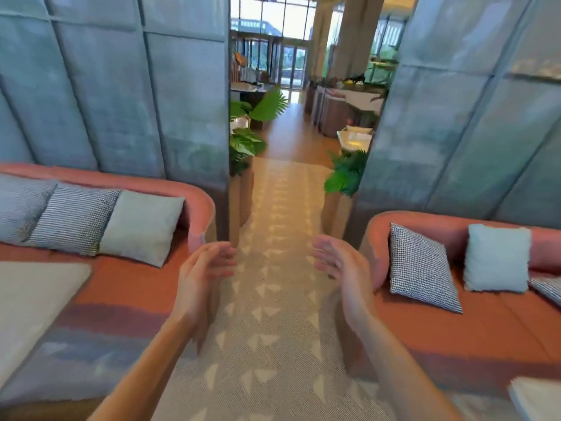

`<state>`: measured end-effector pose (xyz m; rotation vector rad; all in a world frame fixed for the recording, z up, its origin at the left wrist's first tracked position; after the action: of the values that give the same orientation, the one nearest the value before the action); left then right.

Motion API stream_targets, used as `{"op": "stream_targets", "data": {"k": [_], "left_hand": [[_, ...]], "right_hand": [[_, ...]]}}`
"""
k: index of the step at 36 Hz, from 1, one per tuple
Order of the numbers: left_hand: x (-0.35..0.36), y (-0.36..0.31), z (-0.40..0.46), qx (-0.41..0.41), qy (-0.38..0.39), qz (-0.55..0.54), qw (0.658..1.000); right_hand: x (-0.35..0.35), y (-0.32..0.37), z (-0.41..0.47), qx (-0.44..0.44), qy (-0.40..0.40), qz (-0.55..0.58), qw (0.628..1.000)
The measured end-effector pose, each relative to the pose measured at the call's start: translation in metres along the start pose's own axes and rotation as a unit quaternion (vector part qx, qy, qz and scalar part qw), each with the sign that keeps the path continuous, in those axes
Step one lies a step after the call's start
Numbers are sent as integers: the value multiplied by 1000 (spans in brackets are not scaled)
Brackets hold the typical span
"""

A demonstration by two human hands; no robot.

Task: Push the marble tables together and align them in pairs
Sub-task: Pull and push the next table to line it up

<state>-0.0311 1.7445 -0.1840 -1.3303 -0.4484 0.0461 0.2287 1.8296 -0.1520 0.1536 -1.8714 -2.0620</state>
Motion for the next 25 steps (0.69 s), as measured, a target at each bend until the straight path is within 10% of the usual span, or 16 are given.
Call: {"op": "stream_targets", "data": {"k": [11, 25], "left_hand": [[93, 59, 318, 19, 140, 45, 989], [123, 144, 699, 0, 63, 101, 993]], "right_hand": [[-82, -25, 276, -53, -68, -27, 996], [-113, -79, 702, -3, -19, 2, 1000]]}}
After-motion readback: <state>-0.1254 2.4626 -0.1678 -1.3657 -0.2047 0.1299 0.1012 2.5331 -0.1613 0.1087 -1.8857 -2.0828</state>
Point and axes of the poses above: each hand's wrist, its own z-axis towards the middle knuckle, its own x-axis out of the palm, y = z × x, the point moved 10 cm from there along z, towards the middle knuckle, and after that the axes turned 13 degrees about y, right-handed, at the moved point
